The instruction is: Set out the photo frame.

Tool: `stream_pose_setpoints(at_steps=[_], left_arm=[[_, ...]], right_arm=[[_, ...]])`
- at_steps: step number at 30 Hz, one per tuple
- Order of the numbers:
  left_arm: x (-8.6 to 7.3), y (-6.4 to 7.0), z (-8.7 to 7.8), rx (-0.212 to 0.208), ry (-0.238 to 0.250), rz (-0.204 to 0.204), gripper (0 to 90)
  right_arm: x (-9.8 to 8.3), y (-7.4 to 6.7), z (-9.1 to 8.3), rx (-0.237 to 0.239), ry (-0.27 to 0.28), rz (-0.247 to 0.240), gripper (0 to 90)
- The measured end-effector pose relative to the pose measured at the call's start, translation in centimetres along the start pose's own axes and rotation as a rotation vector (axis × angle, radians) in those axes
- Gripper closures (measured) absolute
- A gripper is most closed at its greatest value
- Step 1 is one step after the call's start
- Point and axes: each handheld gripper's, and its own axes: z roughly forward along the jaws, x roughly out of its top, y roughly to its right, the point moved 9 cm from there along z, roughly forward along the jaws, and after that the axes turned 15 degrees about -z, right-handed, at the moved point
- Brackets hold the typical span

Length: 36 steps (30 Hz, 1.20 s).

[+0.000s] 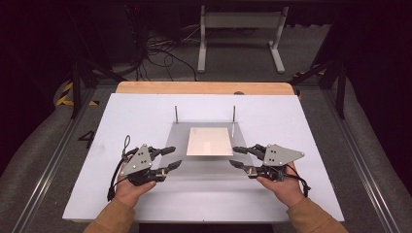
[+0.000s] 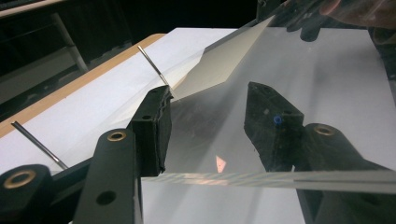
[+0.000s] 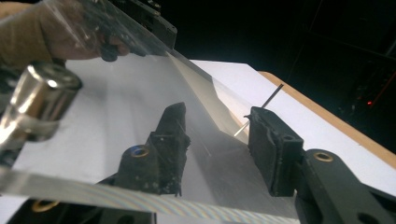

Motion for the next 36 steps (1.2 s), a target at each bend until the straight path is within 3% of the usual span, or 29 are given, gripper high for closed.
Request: stream_pose_setpoints(at_steps=[3,10,16,27,36], left_arm=[[0.2,-0.1,0.0,0.001,0.006,-0.002,50.2],[1.0,-0.4,0.0,0.027,-0.010,0.009,52.7],[2.2,-0.7,0.0,0.044,0.021,0.018,53.7],[6.0,-2.1,0.4,0.059,0.038,0.035,56.4],[9.3,-2.2,0.9,0.067,0.054,0.054,58.2]], right_arm=[[0.1,0.1,0.0,-0.008,-0.010,-0.027,58.1],[0.6,0.8,0.0,-0.018,-0.009,-0.032,60.0],[1.2,1.6,0.0,-0.033,0.000,-0.043,61.2],[3.0,4.9,0.1,-0.103,0.021,-0.070,62.2],[5.0,7.1,-0.4,-0.147,0.037,-0.095,63.5]])
